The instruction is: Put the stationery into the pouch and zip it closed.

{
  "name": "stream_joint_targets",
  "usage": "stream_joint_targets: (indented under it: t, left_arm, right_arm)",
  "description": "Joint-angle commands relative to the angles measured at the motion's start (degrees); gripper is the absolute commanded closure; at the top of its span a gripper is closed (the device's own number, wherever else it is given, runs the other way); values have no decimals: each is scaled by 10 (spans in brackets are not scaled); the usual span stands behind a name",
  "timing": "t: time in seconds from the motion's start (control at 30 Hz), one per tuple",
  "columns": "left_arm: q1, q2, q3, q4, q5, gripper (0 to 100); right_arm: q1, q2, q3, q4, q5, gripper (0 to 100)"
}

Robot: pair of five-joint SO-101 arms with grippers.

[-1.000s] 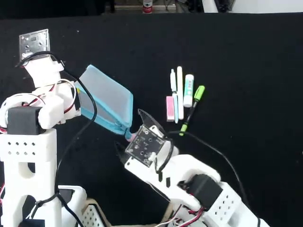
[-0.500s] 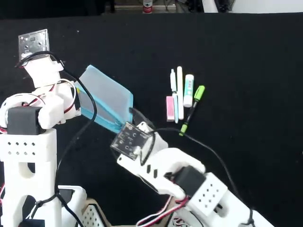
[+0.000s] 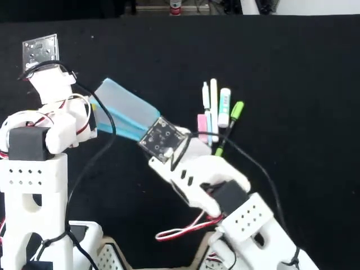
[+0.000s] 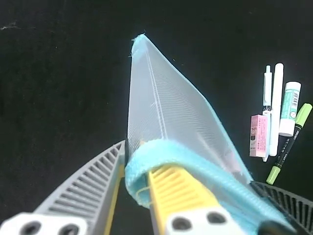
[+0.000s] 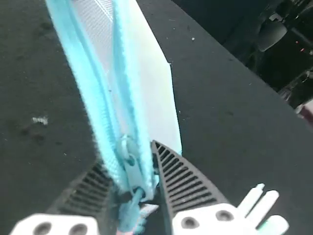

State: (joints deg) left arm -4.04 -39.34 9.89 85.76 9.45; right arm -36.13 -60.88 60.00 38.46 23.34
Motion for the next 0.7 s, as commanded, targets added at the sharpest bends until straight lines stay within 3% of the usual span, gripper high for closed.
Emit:
stream_joint_targets:
  t: [0.0,0.1,0.27,0.5,0.67]
  left_arm:
    - [-3,-5,-51,18,-58,930]
    - [-4,1,-89,46,-75,872]
    - [-2,1,-157,73,-103,870]
    - [-3,2,-161,83,-119,870]
    - [-3,2,-140,38,-119,869]
  right_arm:
    - [22,7,-124,93,42,988]
    - [22,32,-208,185,52,988]
    - [24,120,-316,277,53,988]
    - [23,163,-373,296,55,988]
    - [24,163,-362,311,76,988]
